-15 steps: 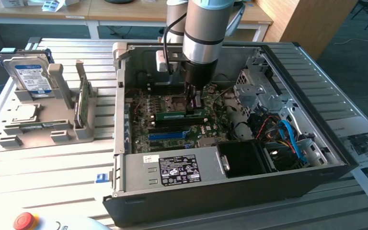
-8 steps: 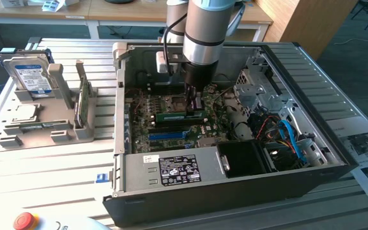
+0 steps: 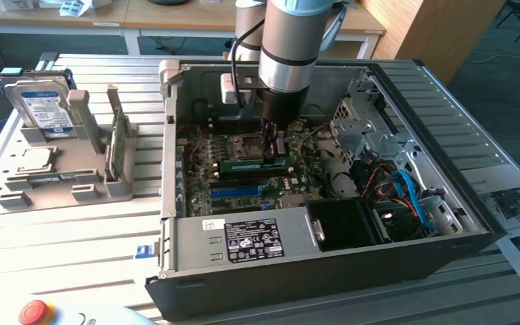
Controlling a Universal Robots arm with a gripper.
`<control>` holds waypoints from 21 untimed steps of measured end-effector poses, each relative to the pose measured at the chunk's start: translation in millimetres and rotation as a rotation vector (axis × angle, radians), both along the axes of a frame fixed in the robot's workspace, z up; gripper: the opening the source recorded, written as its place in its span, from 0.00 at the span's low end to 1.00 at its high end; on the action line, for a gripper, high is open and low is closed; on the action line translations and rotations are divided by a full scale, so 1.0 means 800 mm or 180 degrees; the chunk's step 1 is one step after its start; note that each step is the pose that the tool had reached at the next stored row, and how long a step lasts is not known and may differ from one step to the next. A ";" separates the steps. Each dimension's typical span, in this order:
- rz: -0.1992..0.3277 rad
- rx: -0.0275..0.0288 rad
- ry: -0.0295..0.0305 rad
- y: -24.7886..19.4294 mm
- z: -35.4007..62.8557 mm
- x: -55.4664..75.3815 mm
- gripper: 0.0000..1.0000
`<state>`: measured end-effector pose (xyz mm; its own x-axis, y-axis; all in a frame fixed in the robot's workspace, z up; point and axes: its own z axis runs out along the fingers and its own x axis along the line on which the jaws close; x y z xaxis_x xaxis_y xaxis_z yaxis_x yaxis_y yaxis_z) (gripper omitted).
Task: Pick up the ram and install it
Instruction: 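Insert the ram into the slot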
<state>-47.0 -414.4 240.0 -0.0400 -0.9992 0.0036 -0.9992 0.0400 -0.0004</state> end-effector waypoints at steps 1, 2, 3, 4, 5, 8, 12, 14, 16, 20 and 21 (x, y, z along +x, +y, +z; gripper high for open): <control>0.0001 0.0000 0.0000 0.0000 0.000 0.000 0.12; 0.0002 0.0000 0.0000 0.0001 0.000 0.000 0.12; 0.0003 0.0000 0.0000 0.0004 -0.001 0.000 0.12; 0.0003 0.0001 0.0000 0.0008 -0.001 0.000 0.12; 0.0004 0.0001 0.0000 0.0011 -0.001 0.000 0.12; 0.0003 0.0000 0.0000 0.0011 -0.001 0.000 0.12; 0.0009 0.0000 0.0000 0.0011 -0.001 0.000 0.12; 0.0012 0.0000 0.0000 0.0011 -0.001 0.000 0.12; 0.0012 0.0000 0.0000 0.0011 -0.001 0.000 0.12; 0.0012 0.0001 0.0019 0.0012 -0.001 0.000 0.12; 0.0012 0.0001 0.0029 0.0011 -0.001 0.001 0.12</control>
